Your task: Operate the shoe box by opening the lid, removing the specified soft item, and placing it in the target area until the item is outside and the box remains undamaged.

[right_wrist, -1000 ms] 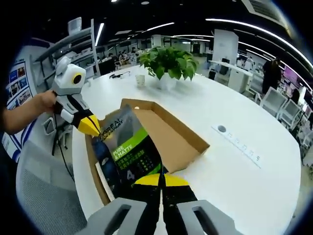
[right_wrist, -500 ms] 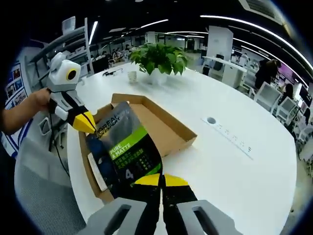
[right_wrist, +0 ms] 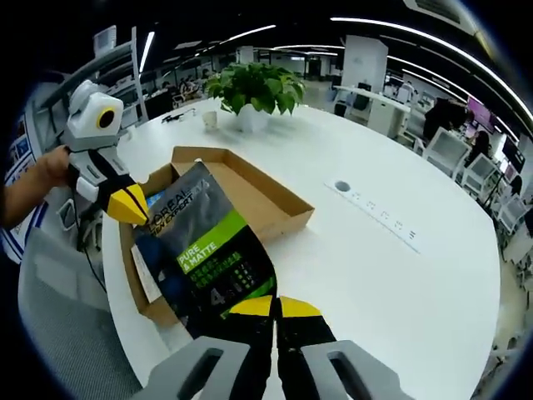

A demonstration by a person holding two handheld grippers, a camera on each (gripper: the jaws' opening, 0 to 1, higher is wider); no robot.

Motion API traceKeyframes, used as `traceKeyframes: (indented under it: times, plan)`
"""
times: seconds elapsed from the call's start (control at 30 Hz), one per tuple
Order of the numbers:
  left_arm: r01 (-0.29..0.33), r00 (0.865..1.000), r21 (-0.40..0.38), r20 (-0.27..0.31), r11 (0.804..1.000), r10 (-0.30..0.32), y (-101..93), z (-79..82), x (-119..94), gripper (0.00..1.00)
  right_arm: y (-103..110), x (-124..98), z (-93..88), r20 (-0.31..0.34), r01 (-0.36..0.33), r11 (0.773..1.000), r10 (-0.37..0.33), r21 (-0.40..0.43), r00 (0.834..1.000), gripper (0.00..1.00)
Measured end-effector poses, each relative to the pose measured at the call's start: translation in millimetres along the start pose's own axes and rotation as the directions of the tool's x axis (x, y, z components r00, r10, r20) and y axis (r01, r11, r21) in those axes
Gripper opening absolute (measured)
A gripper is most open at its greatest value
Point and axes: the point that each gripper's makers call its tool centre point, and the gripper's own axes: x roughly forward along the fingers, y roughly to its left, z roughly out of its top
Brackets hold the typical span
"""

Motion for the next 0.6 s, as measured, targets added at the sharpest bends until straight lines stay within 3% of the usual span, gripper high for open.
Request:
traceKeyframes:
  times: [0.6]
  plan:
    - [0.002, 0.999, -0.004, -0.039, 1.0, -0.002, -15.1, 4.3, 40.3, 0.0, -36.3, 15.9, -34.7, -0.047, 0.066, 0.997, -0.064, 0.038, 0.997, 0.0]
